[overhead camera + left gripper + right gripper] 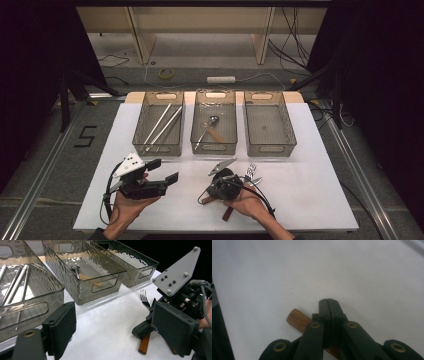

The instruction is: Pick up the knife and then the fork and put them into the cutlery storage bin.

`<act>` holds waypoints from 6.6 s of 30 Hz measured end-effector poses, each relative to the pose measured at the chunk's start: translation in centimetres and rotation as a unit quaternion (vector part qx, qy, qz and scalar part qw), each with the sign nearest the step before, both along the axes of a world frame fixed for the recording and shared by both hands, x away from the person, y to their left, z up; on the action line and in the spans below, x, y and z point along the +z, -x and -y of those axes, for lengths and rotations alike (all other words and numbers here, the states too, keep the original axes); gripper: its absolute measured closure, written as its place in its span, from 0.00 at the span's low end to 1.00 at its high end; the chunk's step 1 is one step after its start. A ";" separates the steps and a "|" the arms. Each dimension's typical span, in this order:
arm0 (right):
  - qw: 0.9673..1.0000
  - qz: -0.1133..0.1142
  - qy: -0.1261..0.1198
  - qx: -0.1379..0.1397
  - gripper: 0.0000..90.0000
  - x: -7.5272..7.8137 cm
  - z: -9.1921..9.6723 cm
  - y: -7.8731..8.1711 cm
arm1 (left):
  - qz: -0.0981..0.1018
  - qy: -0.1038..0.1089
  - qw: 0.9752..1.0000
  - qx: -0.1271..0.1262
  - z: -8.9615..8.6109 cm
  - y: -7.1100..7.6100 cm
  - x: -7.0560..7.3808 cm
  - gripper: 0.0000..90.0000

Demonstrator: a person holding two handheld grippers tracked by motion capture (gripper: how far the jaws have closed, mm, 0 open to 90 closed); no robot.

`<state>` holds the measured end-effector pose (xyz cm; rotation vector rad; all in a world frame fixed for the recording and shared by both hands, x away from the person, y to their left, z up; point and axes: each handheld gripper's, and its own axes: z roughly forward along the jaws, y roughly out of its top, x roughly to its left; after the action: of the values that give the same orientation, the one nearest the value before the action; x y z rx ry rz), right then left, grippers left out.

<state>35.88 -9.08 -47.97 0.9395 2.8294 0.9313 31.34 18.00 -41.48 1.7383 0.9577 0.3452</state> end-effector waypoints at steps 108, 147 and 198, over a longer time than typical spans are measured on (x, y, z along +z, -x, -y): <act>0.980 -0.046 0.171 -0.088 0.82 2.4 15.7 2.8 | 0.027 -0.018 0.999 0.001 -0.2 0.7 0.1 0.21; 0.991 -0.014 0.079 -0.105 0.86 5.2 17.1 1.9 | 0.032 -0.018 0.999 0.002 -0.2 0.7 0.0 0.21; 0.975 0.067 -0.048 -0.207 0.86 11.8 15.6 -10.1 | 0.042 -0.011 0.999 0.011 -0.5 0.7 0.0 0.21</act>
<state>46.03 -24.65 -36.13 1.3490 2.3589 1.0327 30.62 18.51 -41.48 1.7209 0.9159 0.4420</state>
